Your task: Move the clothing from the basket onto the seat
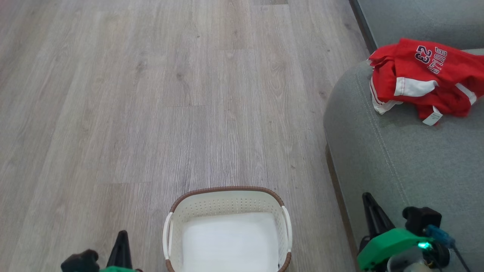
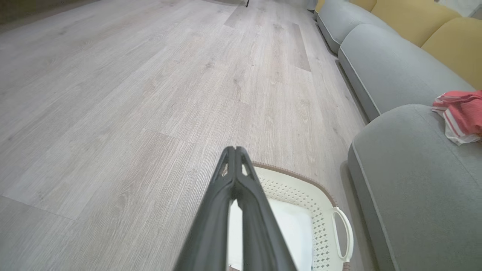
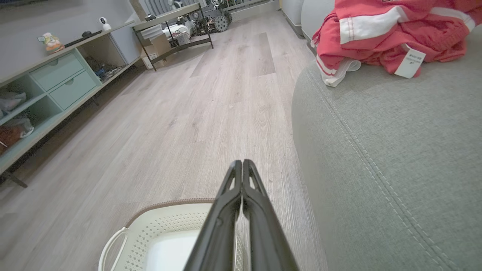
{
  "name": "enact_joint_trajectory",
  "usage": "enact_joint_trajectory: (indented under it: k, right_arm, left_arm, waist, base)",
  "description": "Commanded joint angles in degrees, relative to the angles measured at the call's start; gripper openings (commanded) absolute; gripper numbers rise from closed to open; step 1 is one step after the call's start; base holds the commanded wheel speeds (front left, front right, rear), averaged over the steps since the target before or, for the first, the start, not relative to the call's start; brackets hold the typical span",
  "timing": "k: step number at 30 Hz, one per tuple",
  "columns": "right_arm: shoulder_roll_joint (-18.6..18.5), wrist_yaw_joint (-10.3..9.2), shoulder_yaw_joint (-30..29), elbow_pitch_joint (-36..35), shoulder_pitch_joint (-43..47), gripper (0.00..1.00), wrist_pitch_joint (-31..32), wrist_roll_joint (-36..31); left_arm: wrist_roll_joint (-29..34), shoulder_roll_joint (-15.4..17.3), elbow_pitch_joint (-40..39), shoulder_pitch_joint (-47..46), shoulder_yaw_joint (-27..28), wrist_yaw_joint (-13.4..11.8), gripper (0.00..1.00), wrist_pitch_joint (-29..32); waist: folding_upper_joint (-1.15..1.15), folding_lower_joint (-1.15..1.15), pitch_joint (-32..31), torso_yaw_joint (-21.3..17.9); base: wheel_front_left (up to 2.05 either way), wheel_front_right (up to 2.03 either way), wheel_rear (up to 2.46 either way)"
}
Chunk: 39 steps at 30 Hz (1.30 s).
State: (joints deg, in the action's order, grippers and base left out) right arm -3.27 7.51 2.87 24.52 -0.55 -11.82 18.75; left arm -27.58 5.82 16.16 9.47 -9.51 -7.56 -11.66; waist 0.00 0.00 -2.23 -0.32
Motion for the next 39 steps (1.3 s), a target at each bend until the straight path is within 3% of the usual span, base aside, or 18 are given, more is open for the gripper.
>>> enact_joint_trajectory:
  k: [1, 39]
  right_arm:
    - [0.1, 0.00, -0.4, -2.1, -2.8, 0.00, 0.3, 1.8]
    - [0.2, -0.01, -3.5, -5.0, -3.8, 0.00, 6.5, 26.3]
  left_arm:
    - [-1.4, 0.3, -1.8, -2.9, 1.3, 0.3, 0.00, 0.4]
    - [-23.1, -0.8, -1.9, -7.2, 6.4, 5.4, 0.00, 6.5]
  waist:
    - [0.00, 0.00, 0.0, 0.0]
    - [0.00, 0.00, 0.8, 0.1]
  base:
    - [0.00, 0.00, 0.00]
    - [0.00, 0.00, 0.00]
